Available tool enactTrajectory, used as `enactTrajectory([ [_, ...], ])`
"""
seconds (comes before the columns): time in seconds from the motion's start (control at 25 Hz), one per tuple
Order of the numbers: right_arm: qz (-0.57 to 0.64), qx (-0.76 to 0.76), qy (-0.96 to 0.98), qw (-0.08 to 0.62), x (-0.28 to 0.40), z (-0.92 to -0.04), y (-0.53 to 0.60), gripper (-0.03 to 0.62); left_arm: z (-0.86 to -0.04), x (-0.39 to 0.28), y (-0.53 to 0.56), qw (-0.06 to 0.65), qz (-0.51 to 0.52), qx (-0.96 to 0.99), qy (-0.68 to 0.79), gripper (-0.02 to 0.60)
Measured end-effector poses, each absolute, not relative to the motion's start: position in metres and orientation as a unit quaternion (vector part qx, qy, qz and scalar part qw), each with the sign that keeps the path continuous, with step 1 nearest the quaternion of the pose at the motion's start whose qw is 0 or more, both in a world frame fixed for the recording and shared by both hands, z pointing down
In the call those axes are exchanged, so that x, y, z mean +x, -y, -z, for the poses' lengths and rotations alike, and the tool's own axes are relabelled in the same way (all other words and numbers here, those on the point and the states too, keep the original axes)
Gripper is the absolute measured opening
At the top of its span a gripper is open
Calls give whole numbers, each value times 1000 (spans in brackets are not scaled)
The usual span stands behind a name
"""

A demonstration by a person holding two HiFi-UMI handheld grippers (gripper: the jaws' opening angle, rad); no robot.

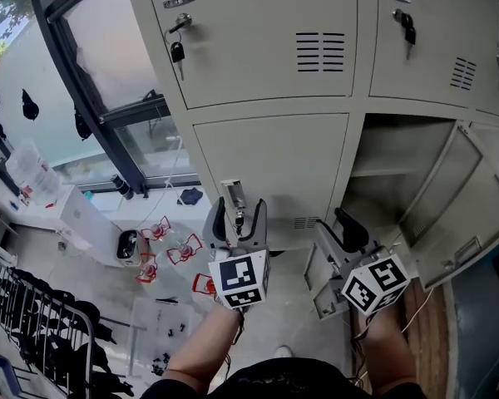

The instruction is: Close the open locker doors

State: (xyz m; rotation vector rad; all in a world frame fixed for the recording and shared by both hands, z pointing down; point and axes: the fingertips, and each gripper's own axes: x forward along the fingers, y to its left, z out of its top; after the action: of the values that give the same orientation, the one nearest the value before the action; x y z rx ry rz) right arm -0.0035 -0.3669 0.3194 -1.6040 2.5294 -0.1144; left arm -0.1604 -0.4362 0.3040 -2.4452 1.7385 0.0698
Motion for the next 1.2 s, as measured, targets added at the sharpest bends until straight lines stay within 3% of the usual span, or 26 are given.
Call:
enactTrajectory([
  [1.2, -12, -771, -632, 79, 224, -300, 160, 204, -313, 134, 261, 8, -35, -981, -190, 302],
])
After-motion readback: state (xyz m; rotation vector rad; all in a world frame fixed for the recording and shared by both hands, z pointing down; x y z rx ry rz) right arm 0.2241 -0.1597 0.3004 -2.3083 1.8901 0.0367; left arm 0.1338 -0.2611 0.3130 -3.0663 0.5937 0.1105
